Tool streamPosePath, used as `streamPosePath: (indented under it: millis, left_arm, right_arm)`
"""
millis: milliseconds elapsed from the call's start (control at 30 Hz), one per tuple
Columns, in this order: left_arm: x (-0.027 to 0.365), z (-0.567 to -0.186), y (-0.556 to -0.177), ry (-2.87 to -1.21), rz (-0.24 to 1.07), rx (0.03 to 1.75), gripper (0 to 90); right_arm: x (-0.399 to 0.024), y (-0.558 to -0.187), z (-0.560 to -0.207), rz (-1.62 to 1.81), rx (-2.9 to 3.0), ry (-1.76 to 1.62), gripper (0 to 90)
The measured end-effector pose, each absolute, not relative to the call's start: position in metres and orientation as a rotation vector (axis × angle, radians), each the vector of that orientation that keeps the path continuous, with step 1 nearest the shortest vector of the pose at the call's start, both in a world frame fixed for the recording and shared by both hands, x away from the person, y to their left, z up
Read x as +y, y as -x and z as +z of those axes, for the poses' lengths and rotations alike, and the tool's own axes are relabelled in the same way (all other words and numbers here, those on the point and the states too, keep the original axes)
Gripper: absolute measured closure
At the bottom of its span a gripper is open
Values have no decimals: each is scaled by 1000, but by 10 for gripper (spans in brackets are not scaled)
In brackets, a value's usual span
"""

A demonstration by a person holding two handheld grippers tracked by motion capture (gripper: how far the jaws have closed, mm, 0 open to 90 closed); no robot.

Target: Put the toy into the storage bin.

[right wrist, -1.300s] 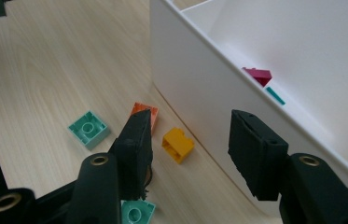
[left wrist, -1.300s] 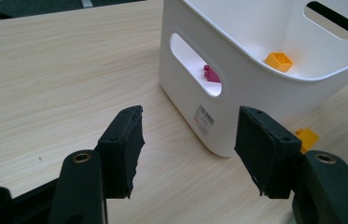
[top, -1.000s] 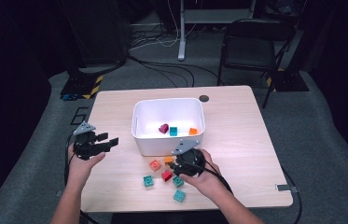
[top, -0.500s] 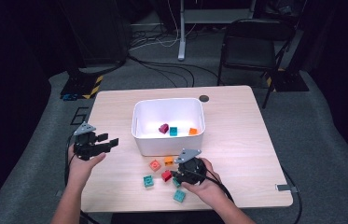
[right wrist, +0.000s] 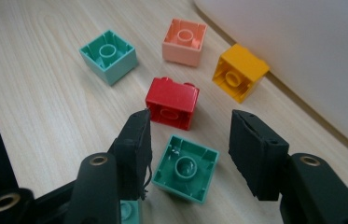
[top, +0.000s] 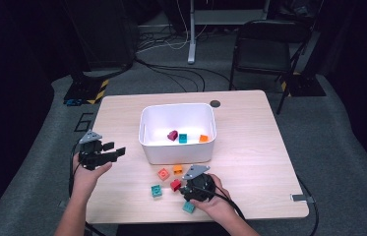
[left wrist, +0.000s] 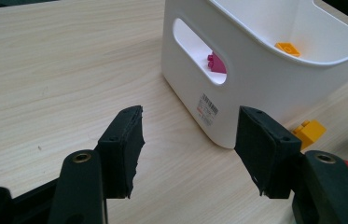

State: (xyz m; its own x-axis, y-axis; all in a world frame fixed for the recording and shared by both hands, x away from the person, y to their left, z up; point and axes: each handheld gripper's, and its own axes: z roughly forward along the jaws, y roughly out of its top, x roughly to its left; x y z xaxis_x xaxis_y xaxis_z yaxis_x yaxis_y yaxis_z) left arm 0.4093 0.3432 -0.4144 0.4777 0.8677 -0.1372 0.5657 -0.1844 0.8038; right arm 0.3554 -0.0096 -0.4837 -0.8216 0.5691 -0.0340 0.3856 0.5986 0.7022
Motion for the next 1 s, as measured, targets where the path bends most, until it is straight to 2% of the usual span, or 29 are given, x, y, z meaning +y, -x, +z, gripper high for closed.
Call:
streamPosePath:
  millis: [367, 567, 1000]
  left_arm:
    - [346, -415, -409, -1870, 450, 1202, 413]
    - [344, -415, -409, -1867, 456, 1203, 413]
    - [345, -415, -409, -1869, 452, 1203, 413]
  right_arm:
    - [-13, -358, -501, 983, 2602, -831, 473]
    - [-17, -359, -506, 972, 2615, -848, 566]
    - [-16, -358, -502, 969, 2624, -820, 578]
